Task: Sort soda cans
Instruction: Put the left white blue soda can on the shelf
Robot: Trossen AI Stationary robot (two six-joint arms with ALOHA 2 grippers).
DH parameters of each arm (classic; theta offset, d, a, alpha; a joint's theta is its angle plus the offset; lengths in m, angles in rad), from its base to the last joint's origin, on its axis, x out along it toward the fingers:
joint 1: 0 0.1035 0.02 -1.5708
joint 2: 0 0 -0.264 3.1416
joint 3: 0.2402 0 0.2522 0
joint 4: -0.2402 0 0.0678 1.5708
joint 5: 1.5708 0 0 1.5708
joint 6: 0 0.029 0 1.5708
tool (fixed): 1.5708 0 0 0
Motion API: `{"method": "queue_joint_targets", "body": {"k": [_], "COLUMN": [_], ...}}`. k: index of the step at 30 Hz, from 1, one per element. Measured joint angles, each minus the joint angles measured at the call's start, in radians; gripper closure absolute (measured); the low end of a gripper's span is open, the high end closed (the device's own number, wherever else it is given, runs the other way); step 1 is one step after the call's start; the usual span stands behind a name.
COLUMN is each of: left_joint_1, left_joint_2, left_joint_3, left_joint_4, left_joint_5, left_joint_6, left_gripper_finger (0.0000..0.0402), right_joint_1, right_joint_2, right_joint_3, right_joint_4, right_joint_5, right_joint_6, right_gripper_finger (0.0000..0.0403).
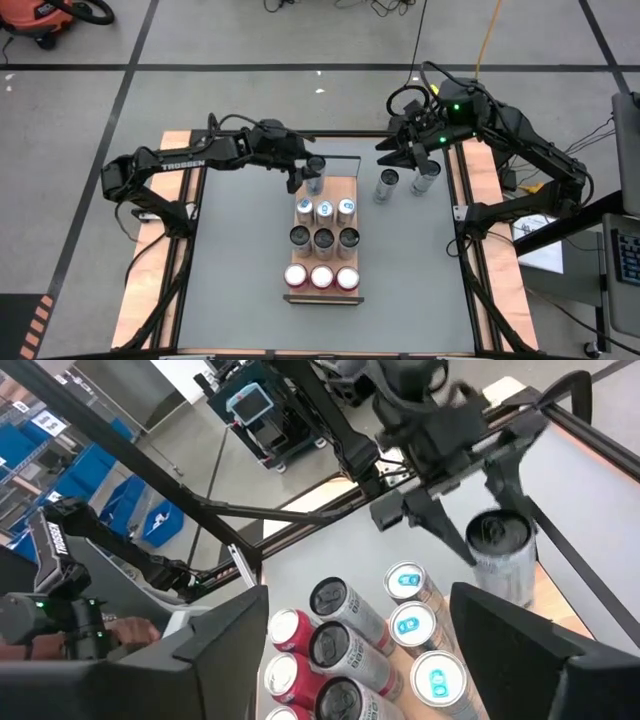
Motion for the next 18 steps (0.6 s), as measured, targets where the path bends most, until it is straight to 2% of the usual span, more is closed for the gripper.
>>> {"method": "queue_joint_targets", "body": {"k": [3, 18], "left_joint_1": [0.001, 0.001], "left_joint_2": [-0.005, 0.001], "left_joint_3": [-0.015, -0.019], "left_joint_4": [0.033, -0.025], "left_joint_5": [-0.018, -0.037], "left_joint_6": [0.002, 0.106], "left_gripper_finger": [0.0155, 0.0153], "right_joint_1": [0.0, 0.0], "right_joint_2": [0.01, 0.039], "right_joint_3": [0.0, -0.001], "right_joint_4": [0.001, 0.009], "right_joint_5": [0.0, -0.002], "right_joint_6": [-0.002, -0.041], "right_gripper_finger": [0.0117, 0.0117]}}
